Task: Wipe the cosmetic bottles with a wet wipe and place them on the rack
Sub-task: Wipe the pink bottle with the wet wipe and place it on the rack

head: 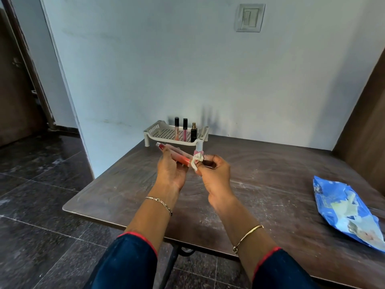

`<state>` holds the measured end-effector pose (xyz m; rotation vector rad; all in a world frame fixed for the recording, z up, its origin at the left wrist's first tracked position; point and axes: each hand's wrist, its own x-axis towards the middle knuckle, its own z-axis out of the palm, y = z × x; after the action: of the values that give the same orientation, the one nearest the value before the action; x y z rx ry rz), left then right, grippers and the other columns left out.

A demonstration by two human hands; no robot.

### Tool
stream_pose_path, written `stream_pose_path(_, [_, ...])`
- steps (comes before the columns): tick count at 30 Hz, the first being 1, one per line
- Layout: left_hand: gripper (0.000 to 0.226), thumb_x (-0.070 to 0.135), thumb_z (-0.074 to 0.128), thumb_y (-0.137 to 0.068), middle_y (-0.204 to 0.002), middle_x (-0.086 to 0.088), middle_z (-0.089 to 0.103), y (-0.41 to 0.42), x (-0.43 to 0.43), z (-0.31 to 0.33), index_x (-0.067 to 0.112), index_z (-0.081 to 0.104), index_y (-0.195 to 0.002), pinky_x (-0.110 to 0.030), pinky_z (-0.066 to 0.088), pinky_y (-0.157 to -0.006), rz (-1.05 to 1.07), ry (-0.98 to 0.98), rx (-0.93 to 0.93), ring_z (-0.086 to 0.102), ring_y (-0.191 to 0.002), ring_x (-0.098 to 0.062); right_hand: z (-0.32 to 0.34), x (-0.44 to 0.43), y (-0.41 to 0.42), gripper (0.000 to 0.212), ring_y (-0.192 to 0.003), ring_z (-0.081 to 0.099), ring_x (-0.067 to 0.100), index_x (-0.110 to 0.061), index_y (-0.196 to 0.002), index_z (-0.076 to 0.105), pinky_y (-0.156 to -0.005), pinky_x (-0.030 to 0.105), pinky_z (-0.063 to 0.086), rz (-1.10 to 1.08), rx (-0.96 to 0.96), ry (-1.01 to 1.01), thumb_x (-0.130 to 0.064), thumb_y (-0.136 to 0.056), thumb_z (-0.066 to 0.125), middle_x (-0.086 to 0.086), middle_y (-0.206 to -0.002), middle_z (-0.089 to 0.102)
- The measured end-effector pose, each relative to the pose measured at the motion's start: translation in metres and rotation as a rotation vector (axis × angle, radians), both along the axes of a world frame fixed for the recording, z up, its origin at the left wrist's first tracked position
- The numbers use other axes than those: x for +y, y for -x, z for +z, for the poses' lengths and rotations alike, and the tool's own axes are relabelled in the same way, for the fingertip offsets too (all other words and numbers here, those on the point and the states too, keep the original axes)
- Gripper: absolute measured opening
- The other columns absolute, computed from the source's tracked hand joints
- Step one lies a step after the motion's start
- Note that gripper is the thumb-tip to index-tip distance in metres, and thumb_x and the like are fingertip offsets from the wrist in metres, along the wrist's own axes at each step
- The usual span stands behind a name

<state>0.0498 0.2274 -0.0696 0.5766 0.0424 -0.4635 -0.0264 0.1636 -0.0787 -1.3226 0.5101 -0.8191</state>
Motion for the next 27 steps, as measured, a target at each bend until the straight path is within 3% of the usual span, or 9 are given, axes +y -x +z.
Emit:
stream_pose_path(3, [0.03, 0.035, 0.055, -0.092, -0.074, -0.008, 0.061, -0.024, 0.009, 0.006, 0.006, 0.055, -0.095, -0.042, 0.053, -0.062, -0.024, -0.058, -0.129, 0.061, -0.063, -0.022, -0.005, -0.005, -0.018, 0.017, -0.083, 0.068, 0.017, -0.01, -0.092, 0.07, -0.071, 0.027, 0.058, -0.012, 0.037, 0.011, 0.001, -0.078, 0.073, 0.008, -0.094, 0.071])
stream_pose_path(7, [0.024, 0.031, 0.063, -0.087, -0.091, -0.011, 0.066, -0.073, 0.011, 0.021, 0.008, 0.06, -0.093, -0.047, 0.056, -0.082, 0.06, -0.33, -0.318, 0.066, -0.091, -0.029, -0.013, -0.007, -0.036, 0.016, -0.081, 0.068, 0.018, -0.02, -0.079, 0.067, -0.075, 0.03, 0.056, -0.009, 0.137, 0.139, -0.004, -0.08, 0.072, 0.002, -0.084, 0.071])
stream_pose_path(10, [0.02, 0.026, 0.071, -0.083, -0.103, -0.013, 0.068, -0.118, 0.004, 0.031, 0.012, 0.061, -0.093, -0.045, 0.056, -0.082, 0.187, -0.527, -0.409, 0.065, -0.098, -0.03, -0.016, -0.006, -0.047, 0.015, -0.077, 0.068, 0.016, -0.022, -0.078, 0.066, -0.08, 0.037, 0.057, 0.023, 0.153, 0.198, -0.008, -0.08, 0.073, -0.001, -0.08, 0.071])
stream_pose_path(13, [0.034, 0.026, 0.076, -0.079, -0.111, -0.012, 0.067, -0.164, -0.009, 0.032, 0.011, 0.061, -0.104, -0.046, 0.057, -0.08, 0.219, -0.659, -0.469, 0.064, -0.103, -0.03, -0.014, -0.007, -0.056, 0.023, -0.08, 0.069, 0.015, -0.028, -0.078, 0.063, -0.084, 0.036, 0.056, 0.05, 0.107, 0.16, -0.007, -0.08, 0.073, -0.003, -0.082, 0.071])
stream_pose_path(16, [0.035, 0.027, 0.077, -0.078, -0.11, -0.01, 0.067, -0.196, -0.023, 0.028, 0.012, 0.061, -0.106, -0.048, 0.056, -0.085, 0.212, -0.798, -0.541, 0.064, -0.102, -0.029, -0.01, -0.012, -0.06, 0.018, -0.079, 0.069, 0.017, -0.021, -0.081, 0.068, -0.079, 0.037, 0.058, 0.042, 0.058, 0.071, -0.005, -0.079, 0.074, -0.001, -0.08, 0.072])
stream_pose_path(21, [0.038, 0.028, 0.079, -0.076, -0.11, -0.009, 0.068, -0.237, -0.045, 0.01, 0.013, 0.064, -0.108, -0.047, 0.055, -0.087, 0.184, -0.9, -0.581, 0.065, -0.101, -0.027, -0.004, -0.023, -0.058, 0.015, -0.07, 0.066, 0.011, -0.011, -0.087, 0.07, -0.066, 0.021, 0.055, 0.054, 0.007, -0.063, 0.001, -0.079, 0.072, 0.005, -0.081, 0.073])
stream_pose_path(27, [0.045, 0.032, 0.08, -0.075, -0.111, -0.008, 0.067, -0.255, -0.062, -0.003, 0.012, 0.065, -0.112, -0.045, 0.055, -0.086, 0.195, -1.07, -0.648, 0.065, -0.1, -0.028, -0.006, -0.03, -0.06, 0.015, -0.074, 0.067, 0.014, -0.014, -0.086, 0.07, -0.07, 0.026, 0.056, 0.071, 0.019, -0.112, -0.001, -0.079, 0.073, 0.004, -0.082, 0.073])
